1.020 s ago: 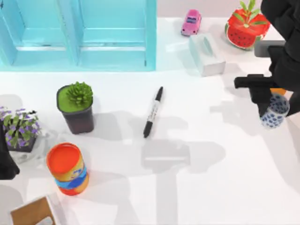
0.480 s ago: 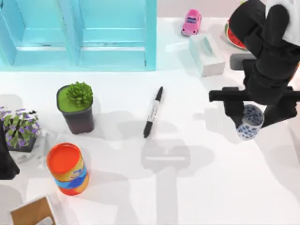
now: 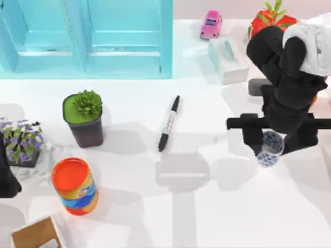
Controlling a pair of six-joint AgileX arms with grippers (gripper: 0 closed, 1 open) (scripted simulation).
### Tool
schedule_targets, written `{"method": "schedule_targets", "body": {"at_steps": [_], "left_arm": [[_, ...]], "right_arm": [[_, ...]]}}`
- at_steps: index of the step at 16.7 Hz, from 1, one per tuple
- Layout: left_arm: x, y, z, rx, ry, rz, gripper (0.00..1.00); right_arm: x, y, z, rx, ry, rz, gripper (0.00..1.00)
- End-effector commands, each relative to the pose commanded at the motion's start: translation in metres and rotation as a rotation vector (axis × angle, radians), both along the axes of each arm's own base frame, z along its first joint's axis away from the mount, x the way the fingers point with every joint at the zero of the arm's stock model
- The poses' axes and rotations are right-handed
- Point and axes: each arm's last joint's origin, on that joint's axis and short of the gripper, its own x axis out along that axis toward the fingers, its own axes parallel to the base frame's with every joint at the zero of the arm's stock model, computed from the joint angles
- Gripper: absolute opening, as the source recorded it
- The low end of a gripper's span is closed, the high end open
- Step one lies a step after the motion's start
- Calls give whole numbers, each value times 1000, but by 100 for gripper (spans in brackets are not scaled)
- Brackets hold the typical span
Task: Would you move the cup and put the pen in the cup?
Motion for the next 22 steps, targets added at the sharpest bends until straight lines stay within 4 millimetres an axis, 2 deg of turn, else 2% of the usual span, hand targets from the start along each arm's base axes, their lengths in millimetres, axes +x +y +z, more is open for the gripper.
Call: {"method": "schedule_targets", "body": {"at_steps": [3, 16, 22], "left_arm": [[0, 0, 0, 0, 0, 0, 100], [0, 0, 0, 0, 0, 0, 100], [0, 0, 0, 0, 0, 0, 100]], "right_arm": [[0, 0, 0, 0, 0, 0, 0], [0, 0, 0, 0, 0, 0, 98], [0, 0, 0, 0, 0, 0, 100]]}}
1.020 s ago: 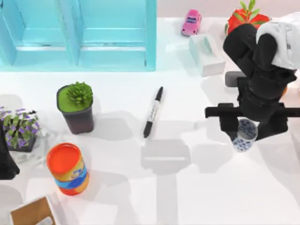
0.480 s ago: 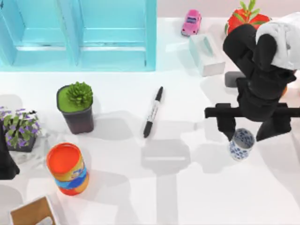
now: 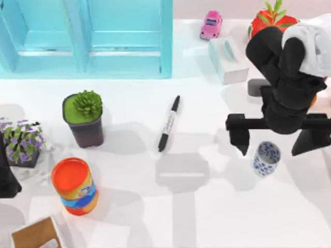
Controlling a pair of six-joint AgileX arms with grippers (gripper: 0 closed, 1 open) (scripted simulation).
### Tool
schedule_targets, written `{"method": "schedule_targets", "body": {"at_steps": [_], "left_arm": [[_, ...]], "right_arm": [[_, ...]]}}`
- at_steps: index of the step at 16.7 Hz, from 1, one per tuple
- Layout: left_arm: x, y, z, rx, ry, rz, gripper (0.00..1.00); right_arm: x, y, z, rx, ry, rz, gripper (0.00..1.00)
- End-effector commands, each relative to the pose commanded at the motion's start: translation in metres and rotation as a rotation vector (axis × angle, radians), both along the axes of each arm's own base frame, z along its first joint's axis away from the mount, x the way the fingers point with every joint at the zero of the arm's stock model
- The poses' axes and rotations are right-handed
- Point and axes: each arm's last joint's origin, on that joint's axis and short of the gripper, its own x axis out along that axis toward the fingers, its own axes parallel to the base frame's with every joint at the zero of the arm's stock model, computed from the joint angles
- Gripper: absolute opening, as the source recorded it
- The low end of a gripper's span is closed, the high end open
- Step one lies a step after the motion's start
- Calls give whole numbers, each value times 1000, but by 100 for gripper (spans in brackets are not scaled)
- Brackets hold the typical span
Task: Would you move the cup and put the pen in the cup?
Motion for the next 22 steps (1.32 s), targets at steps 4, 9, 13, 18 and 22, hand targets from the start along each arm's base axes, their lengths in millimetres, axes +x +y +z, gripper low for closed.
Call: {"method": "schedule_targets", "body": {"at_steps": [4, 9, 13, 18, 22], "left_arm": [[0, 0, 0, 0, 0, 0, 100], [0, 0, 0, 0, 0, 0, 100], [0, 0, 0, 0, 0, 0, 100], [0, 0, 0, 0, 0, 0, 100], [0, 0, 0, 0, 0, 0, 100]], "right_arm": [[1, -1, 1, 0, 0, -3, 100], [11, 2, 40, -4, 7, -20, 100], [10, 4, 106, -7, 15, -10, 100], [0, 0, 150, 0, 0, -2, 100], [1, 0, 149, -1, 2, 0, 100]]}}
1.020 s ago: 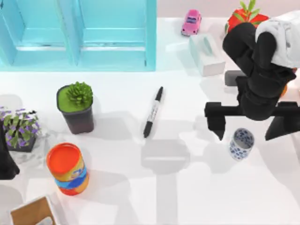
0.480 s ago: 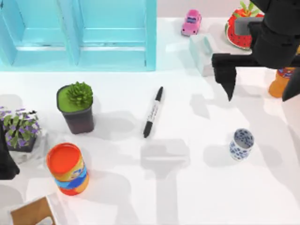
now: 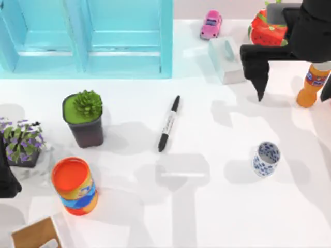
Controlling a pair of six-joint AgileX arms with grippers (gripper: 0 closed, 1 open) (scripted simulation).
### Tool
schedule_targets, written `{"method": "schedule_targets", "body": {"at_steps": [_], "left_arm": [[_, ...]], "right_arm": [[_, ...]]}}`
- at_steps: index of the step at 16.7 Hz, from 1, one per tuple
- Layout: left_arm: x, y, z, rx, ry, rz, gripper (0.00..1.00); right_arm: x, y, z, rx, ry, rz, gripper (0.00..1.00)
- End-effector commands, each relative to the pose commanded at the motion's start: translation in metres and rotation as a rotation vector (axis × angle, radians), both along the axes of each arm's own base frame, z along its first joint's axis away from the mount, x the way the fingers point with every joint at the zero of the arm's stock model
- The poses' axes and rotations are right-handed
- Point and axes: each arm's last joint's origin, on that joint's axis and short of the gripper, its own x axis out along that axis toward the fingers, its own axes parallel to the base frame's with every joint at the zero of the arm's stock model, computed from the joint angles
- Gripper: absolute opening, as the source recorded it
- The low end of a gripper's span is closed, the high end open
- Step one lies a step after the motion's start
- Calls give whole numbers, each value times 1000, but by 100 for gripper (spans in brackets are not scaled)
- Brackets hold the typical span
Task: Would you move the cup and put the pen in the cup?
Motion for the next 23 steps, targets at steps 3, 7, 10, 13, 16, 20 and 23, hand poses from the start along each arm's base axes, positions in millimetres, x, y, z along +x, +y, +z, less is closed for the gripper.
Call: {"method": "schedule_targets", "body": {"at_steps": [3, 7, 10, 13, 16, 20, 23], "left_arm": [[0, 0, 0, 0, 0, 0, 100], [0, 0, 0, 0, 0, 0, 100], [0, 0, 0, 0, 0, 0, 100], [0, 0, 0, 0, 0, 0, 100], [0, 0, 0, 0, 0, 0, 100], [0, 0, 0, 0, 0, 0, 100], [0, 0, 0, 0, 0, 0, 100]], "right_arm": [[9, 8, -4, 12, -10, -27, 100], [45, 51, -38, 54, -21, -120, 100], [71, 95, -87, 88, -10, -191, 100], [83, 129, -121, 131, -15, -248, 100], [86, 141, -131, 153, -22, -268, 100], [87, 139, -133, 149, -20, -272, 100], [89, 144, -150, 153, -22, -268, 100]]}}
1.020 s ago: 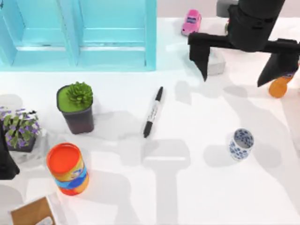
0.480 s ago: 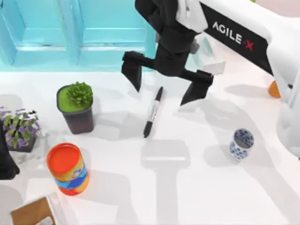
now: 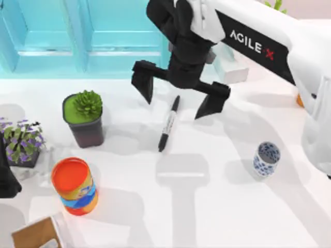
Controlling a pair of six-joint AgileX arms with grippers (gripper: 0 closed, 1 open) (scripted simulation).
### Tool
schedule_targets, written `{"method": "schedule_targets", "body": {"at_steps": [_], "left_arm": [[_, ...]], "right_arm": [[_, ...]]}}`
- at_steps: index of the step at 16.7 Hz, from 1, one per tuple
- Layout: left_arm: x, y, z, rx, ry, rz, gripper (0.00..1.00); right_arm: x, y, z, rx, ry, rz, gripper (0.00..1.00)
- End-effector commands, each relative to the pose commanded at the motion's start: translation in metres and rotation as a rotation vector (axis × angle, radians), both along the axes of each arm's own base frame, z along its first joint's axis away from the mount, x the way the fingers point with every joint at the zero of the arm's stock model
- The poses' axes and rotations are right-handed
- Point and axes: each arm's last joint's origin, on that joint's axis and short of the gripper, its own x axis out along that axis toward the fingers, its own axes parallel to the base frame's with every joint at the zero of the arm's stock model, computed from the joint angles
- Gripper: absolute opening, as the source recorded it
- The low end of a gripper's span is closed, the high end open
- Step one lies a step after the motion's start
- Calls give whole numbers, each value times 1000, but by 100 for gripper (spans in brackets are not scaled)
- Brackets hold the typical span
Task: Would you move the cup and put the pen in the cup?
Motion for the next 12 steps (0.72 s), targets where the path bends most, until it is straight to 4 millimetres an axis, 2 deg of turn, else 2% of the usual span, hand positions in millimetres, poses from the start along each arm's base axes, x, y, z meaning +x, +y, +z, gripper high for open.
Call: {"method": "schedule_targets", "body": {"at_steps": [7, 12], "left_arm": [[0, 0, 0, 0, 0, 0, 100], [0, 0, 0, 0, 0, 0, 100]], "right_arm": [[1, 12, -73, 1, -1, 0, 100], [1, 12, -79, 0, 0, 0, 100]]}}
